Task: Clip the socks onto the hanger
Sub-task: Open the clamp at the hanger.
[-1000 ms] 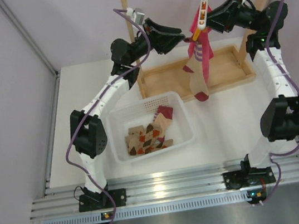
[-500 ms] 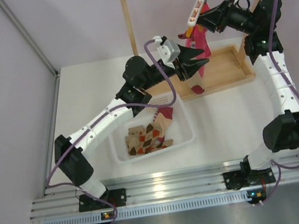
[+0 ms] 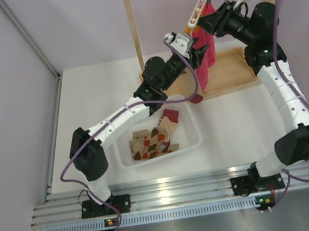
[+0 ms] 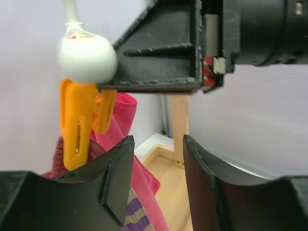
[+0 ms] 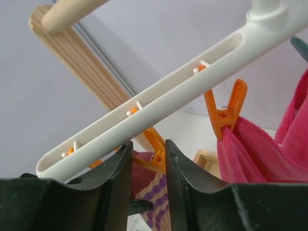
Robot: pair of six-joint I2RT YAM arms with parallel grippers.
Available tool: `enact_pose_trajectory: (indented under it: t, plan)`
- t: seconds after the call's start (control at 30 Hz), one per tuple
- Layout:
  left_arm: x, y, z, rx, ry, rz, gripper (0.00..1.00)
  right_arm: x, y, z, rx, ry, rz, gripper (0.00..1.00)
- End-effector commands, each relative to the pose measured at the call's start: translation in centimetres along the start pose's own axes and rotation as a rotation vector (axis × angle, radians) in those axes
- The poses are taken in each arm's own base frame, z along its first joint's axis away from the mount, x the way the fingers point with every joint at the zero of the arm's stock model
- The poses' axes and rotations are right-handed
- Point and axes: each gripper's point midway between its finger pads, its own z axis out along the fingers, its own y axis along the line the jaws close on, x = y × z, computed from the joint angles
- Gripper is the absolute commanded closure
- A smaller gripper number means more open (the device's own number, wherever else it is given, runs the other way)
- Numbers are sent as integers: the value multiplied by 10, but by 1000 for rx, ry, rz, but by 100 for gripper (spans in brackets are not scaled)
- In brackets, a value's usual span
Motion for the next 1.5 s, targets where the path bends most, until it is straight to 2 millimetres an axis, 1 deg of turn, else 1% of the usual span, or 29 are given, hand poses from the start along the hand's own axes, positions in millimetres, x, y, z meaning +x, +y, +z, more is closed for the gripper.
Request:
enact_pose_trajectory:
  t: [0.0,0.03,0.07,0.13,0.17,0.23,0.3,0.37,0.43,0.57,0.6,0.63,0.67,0.7,0.8,0.87,0.97,1.0,1.07,1.1,1.13,1.17,1.23,1.27,1.33,1.37,1.4,1.43,1.47]
  plan:
    - [-51,28,7,-147,-167,28,50,4,-7,0,104,-28,81,100]
    - [-51,31,8,-160,-173,24,50,12,-9,1,128,-7,101,100]
    - [-51,33,11,-173,-182,25,50,9,-10,1,155,-19,104,100]
    - [-52,41,13,-215,-193,32,50,16,-10,2,153,6,96,100]
    - [-56,45,14,-232,-211,37,50,16,-10,2,146,-2,88,100]
    - [-51,46,17,-238,-209,50,50,12,-3,-2,119,-27,72,100]
    - [-56,47,12,-218,-240,48,51,12,6,-4,53,-43,33,100]
    - [-58,38,3,-130,-253,30,50,11,7,-6,53,-48,18,100]
    - [-59,23,-3,-32,-243,-10,50,9,4,-9,51,-43,-19,100]
    - [-67,13,-28,95,-221,-71,49,1,-6,-12,56,-37,-19,100]
    - [-67,13,-30,103,-211,-67,51,4,-11,-11,70,-23,-4,100]
    - [-61,12,-32,114,-178,-63,53,-7,-8,-12,67,-45,-17,100]
    - [-62,9,-36,137,-176,-59,53,-4,-11,-11,80,-27,-3,100]
    - [-63,0,-40,201,-183,-40,56,-7,-11,-10,85,-31,1,100]
    - [-66,-14,-41,270,-202,-6,57,-14,-4,-8,72,-40,16,100]
    - [-67,-27,-36,295,-213,17,59,-15,-3,-8,88,-41,24,100]
    - [-64,-29,-24,262,-226,56,59,-14,3,-9,69,-34,25,100]
    - [-71,-23,-22,234,-251,46,60,-15,8,-11,43,-36,12,100]
    - [-74,7,-20,141,-259,-28,60,-9,10,-12,10,-28,-16,100]
    - [-82,13,-22,152,-283,-57,60,-13,15,-14,-15,-45,-63,100]
    - [-82,14,-26,193,-273,-147,59,-7,12,-16,-31,-25,-72,100]
    - [-86,31,-30,185,-271,-170,59,-7,13,-17,-41,-23,-85,100]
    - [-85,42,-36,188,-248,-245,59,-5,7,-16,-57,-10,-93,100]
    - [-85,50,-41,185,-238,-249,59,-2,10,-17,-92,8,-100,100]
    - [-84,54,-47,199,-225,-269,57,-3,7,-16,-136,3,-111,100]
    - [-81,54,-50,213,-212,-272,57,-1,11,-17,-178,19,-113,100]
    - [-78,56,-52,225,-202,-266,57,2,9,-14,-197,29,-85,100]
    - [-75,57,-51,224,-191,-261,57,-4,11,-14,-226,11,-96,100]
    - [-67,59,-45,224,-159,-262,58,-3,9,-13,-240,23,-81,100]
